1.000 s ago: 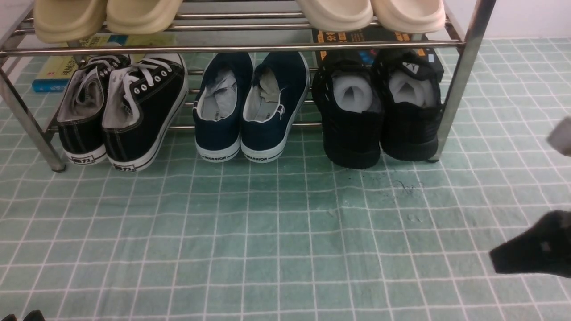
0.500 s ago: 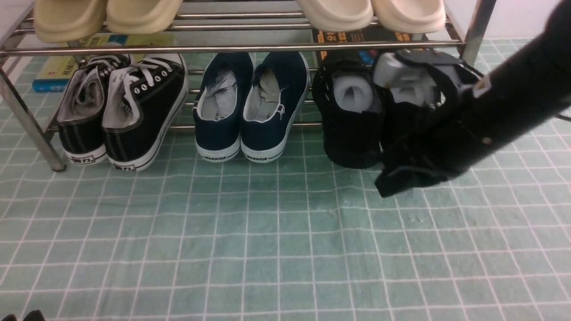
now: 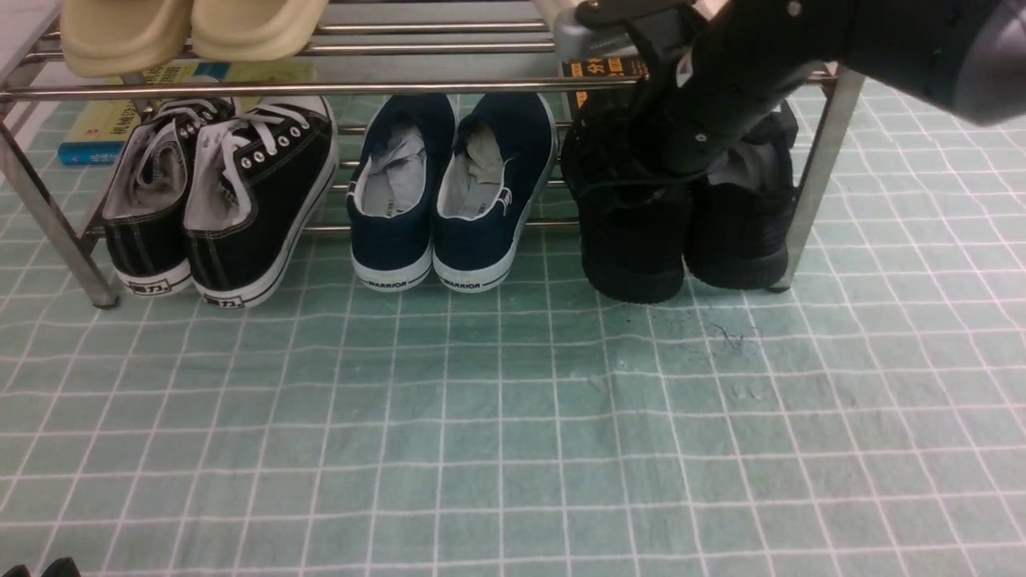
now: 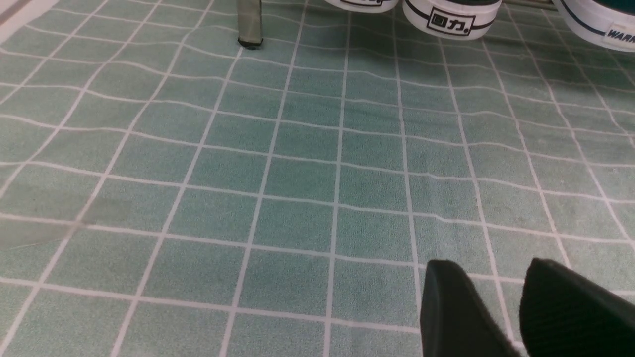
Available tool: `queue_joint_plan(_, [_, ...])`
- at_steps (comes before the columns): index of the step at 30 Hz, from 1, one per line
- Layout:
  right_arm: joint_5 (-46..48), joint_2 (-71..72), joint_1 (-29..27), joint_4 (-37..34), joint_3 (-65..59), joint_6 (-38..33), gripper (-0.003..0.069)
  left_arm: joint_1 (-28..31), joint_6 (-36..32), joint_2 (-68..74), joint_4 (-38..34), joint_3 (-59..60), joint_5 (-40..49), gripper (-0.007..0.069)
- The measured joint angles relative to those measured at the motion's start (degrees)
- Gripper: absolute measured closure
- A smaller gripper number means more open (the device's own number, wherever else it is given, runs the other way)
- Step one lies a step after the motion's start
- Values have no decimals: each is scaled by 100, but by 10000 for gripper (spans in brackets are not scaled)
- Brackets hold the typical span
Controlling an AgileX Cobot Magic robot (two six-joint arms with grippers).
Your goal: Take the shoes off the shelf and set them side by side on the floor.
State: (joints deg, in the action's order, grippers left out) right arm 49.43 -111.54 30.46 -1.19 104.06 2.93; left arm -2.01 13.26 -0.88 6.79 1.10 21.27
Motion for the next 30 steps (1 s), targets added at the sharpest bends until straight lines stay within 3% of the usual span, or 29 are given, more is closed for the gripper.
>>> queue_joint_plan(11, [-822,-669,0,246,126,23,277,0,0,0,6,0,0,383])
queue_joint_plan(19, [-866,-822,0,272,137,23,334,0,0,0,11,0,0,383])
queue_joint_plan(24, [-866,-885,0,291,137,23,437,0,0,0,11,0,0,383])
queue_joint_plan(28, [-809,-899,0,297,143,23,555,0,0,0,11,0,0,383])
queue_joint_plan(30, [-705,-879,0,304,143,33,649,0,0,0,11,0,0,383])
